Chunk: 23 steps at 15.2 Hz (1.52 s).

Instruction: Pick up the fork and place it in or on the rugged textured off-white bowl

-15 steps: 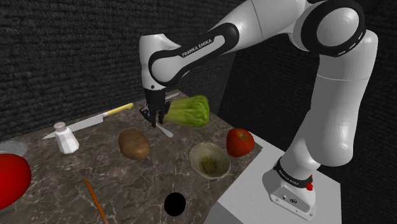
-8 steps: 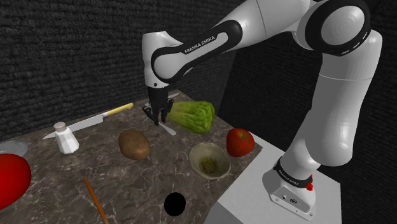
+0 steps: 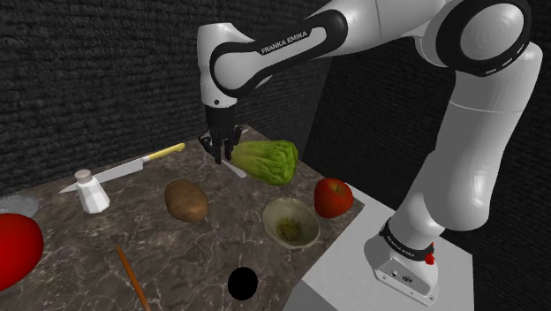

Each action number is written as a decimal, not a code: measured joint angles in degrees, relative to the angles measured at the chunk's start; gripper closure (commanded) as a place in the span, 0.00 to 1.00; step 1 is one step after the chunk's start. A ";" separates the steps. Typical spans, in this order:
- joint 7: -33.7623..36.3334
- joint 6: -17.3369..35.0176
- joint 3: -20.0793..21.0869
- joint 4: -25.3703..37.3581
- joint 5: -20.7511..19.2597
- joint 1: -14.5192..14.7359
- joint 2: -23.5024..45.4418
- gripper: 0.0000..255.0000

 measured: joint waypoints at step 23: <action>0.34 -14.06 0.54 7.01 1.75 -0.17 -7.29 1.00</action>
